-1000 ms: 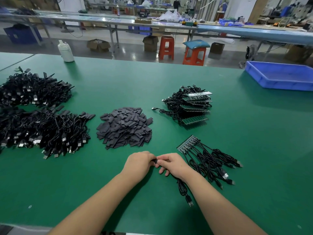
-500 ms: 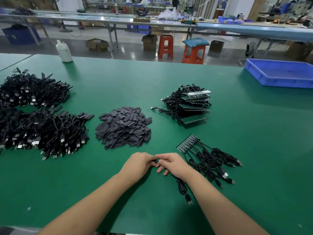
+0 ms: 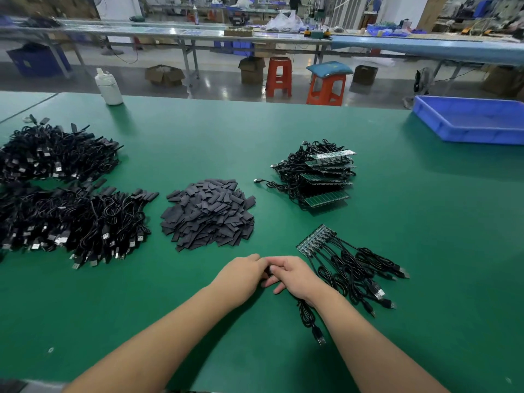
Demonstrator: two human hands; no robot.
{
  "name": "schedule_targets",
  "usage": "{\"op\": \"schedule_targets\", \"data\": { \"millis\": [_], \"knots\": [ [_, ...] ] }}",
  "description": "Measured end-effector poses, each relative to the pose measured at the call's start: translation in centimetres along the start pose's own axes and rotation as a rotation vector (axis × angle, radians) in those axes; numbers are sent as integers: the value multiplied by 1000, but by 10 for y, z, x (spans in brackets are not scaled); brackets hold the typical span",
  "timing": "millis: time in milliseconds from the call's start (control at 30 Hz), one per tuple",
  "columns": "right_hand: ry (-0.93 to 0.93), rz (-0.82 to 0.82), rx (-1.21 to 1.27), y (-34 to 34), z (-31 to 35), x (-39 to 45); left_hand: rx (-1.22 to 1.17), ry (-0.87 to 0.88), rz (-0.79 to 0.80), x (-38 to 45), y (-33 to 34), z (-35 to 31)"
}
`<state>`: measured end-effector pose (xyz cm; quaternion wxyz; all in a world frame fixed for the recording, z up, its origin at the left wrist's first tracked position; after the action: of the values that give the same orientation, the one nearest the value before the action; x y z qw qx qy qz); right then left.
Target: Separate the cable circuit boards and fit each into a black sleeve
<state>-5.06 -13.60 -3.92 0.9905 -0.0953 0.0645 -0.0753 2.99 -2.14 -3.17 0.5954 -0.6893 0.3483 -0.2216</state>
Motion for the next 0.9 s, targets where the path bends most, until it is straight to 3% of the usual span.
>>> {"op": "schedule_targets", "data": {
  "millis": [133,300,400,800,900],
  "knots": [
    [-15,1,24,0,1,-1,119,-8,30,-1,-5,-6],
    [-11,-119,91,-2,0,-1,212,-36,-40,-5,-22,-3],
    [-10,-107,-4,2,1,-1,261,-4,-46,-5,-29,0],
    [3,-68,-186,0,5,-4,324,132,19,-4,-27,-3],
    [-2,-86,-165,0,4,-3,201,129,-30,-5,-22,1]
  ]
}}
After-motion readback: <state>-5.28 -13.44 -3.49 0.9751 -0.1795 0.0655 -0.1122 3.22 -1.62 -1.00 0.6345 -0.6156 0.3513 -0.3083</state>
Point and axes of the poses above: each hand's wrist, its own x-axis towards the middle knuckle, its own y-axis out of the palm, z = x × y, the point moved 3 cm from there along x, towards the middle knuckle, and after that the axes turned 14 degrees about -y, right-handed, at the moved point
